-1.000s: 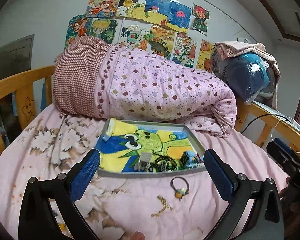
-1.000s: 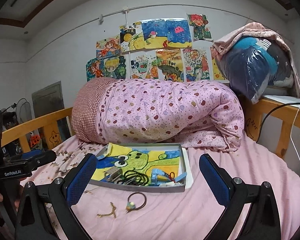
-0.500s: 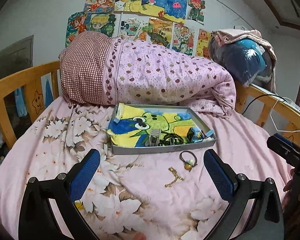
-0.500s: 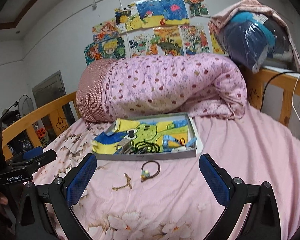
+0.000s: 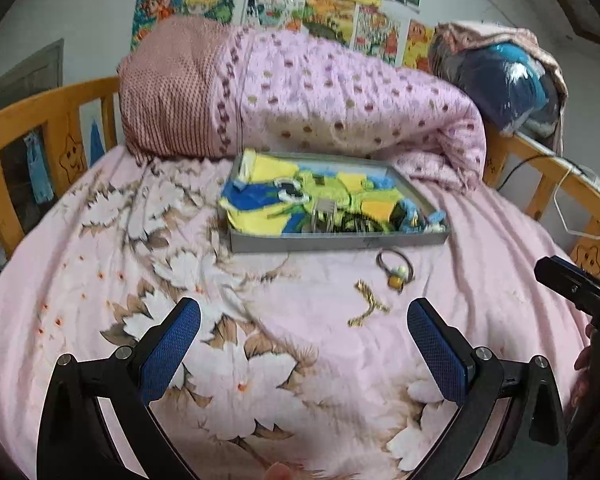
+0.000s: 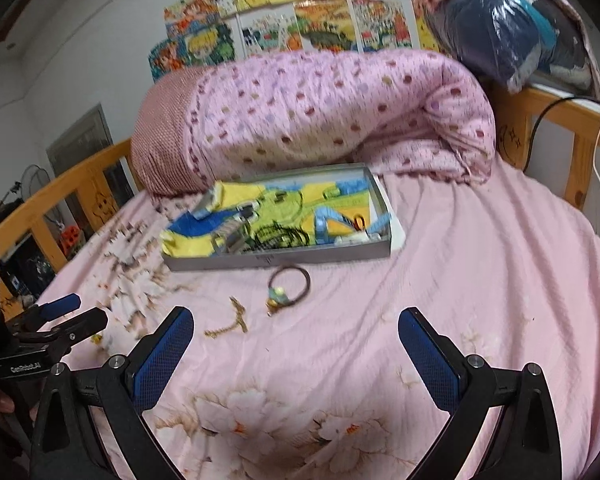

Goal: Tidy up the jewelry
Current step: 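Lift both tools away from the tray over the remaining jewelry, then grasp the gold chain with the left tool while the right tool grasps the brown hair tie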

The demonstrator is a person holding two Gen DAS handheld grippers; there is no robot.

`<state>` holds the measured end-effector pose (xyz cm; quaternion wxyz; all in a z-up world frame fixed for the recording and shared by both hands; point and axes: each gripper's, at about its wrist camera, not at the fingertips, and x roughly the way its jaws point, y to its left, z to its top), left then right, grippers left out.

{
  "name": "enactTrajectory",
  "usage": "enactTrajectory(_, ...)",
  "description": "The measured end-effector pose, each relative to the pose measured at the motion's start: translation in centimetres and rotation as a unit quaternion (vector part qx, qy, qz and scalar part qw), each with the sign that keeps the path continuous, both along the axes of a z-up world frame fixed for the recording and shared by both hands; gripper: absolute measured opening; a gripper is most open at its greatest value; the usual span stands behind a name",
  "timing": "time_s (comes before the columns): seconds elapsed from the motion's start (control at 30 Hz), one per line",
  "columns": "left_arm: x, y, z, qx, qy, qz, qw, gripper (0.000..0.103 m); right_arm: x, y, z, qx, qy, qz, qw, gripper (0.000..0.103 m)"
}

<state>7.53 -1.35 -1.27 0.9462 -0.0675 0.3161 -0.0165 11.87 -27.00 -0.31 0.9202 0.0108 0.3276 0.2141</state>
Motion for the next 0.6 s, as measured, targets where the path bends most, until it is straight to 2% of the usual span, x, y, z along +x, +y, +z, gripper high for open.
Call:
enactTrajectory(0.17, 1.7, -0.3, -1.7, -0.014, 0.045, -0.032, 0.9984, 0.101, 1.8, -0.4, -1.1, -0.011, 0.027, 0.013, 0.999, 0.103)
enactTrajectory(0.3, 3.1, -1.2, -2.8, -0.007, 0.068, -0.063, 0.9957, 0.101, 3.8, -0.6, -1.9, -0.016, 0.045, 0.037, 0.998, 0.103)
enactTrajectory(0.6, 6.1, -2.8, -4.5, 0.001, 0.090, -0.104, 0.9905, 0.101, 9.6, -1.2, -4.0, 0.036, 0.080, 0.068, 0.994, 0.103)
